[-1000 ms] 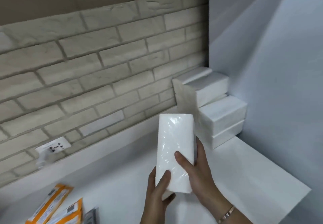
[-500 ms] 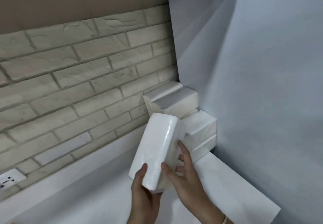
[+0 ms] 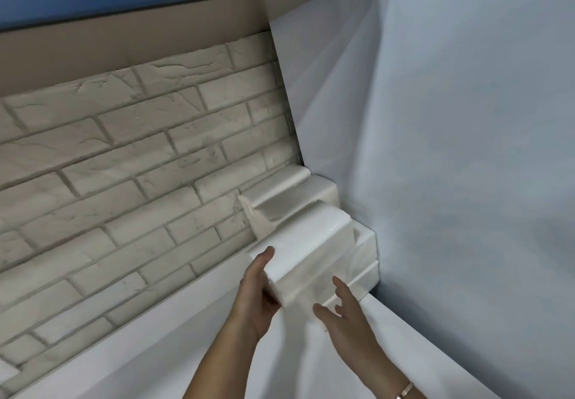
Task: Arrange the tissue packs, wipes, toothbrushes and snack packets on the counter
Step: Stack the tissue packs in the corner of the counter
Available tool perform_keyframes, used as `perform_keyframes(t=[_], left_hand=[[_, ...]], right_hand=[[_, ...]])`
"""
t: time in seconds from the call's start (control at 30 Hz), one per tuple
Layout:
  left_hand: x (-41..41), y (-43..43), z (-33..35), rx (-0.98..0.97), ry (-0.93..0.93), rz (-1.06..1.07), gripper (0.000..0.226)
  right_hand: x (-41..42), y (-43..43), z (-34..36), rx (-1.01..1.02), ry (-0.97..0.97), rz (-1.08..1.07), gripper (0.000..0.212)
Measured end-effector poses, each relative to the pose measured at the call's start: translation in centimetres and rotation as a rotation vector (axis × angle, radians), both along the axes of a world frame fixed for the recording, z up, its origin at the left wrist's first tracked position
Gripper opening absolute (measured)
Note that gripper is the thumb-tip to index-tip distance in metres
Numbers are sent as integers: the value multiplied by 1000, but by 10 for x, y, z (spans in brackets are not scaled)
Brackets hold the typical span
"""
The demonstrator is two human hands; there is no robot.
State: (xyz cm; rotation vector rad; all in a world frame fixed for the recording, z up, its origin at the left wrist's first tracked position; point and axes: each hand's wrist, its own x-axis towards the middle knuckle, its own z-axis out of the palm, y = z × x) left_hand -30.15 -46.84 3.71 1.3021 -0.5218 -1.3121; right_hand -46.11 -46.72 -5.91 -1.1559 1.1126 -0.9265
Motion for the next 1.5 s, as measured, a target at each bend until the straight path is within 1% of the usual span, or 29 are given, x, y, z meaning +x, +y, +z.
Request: perform_keyframes(t=[0.07, 0.1, 0.17, 0.2, 0.27, 0.37, 0.47, 0.67, 0.77, 0.87, 0.93, 0.97, 1.0, 1.03, 1.1, 1.13, 1.2, 1.27, 1.33, 1.43, 1.5], left_hand=[[-3, -14, -12, -4, -34, 42, 55], [-5, -22, -17, 10, -55, 81, 66], [-9, -33, -27, 15, -37, 161, 92], [-10, -40, -33, 9, -31, 188, 99], [-17, -50, -34, -29, -6, 216, 105], [-30, -61, -29, -85, 51, 252, 110], [-36, -74, -28, -111, 36, 270, 113], [-53, -89, -22, -65, 13, 192, 101], [-49, -91, -22, -43, 1, 170, 107], [-42, -93, -28, -25, -10, 119, 105], [-37, -93, -30, -25, -30, 98, 105], [-37, -90, -27, -15, -53, 86, 103], [-36, -87, -24, -13, -71, 79, 95], [-34, -83, -22, -20, -84, 77, 80], [-28, -80, -23, -18, -112, 72, 42], [-25, -76, -23, -13, -115, 73, 34], [-15, -66, -23, -18, -120, 49, 28], [-3, -54, -24, -27, -141, 17, 35], [6, -38, -27, -27, -216, -13, 31], [23, -3, -33, -39, -371, -53, 23], [35, 21, -38, -50, -451, -80, 19]], right_hand=[[2, -6, -2, -4, 13, 11, 74], [4, -9, -3, -8, 18, 8, 74], [8, -13, -4, -12, 33, 3, 73], [10, -15, -4, -13, 36, 4, 73], [14, -17, -4, -8, 35, 15, 74], [19, -17, -7, 16, 22, 31, 78], [20, -18, -9, 36, 17, 45, 78], [11, -20, -7, 85, -27, 68, 75], [6, -20, -5, 104, -72, 73, 77], [3, -17, 1, 141, -107, 67, 72], [2, -14, 6, 155, -118, 57, 75], [1, -12, 9, 160, -119, 55, 79], [1, -10, 11, 162, -122, 52, 82], [1, -8, 13, 163, -128, 49, 82], [0, -4, 18, 174, -135, 44, 79], [-1, -2, 20, 179, -137, 39, 76], [-3, 2, 22, 190, -130, 18, 69], [-4, 5, 26, 190, -113, -2, 61], [-4, 7, 27, 188, -90, -24, 52], [7, 15, 25, 183, -67, -50, 30], [17, 24, 23, 183, -63, -41, 25]])
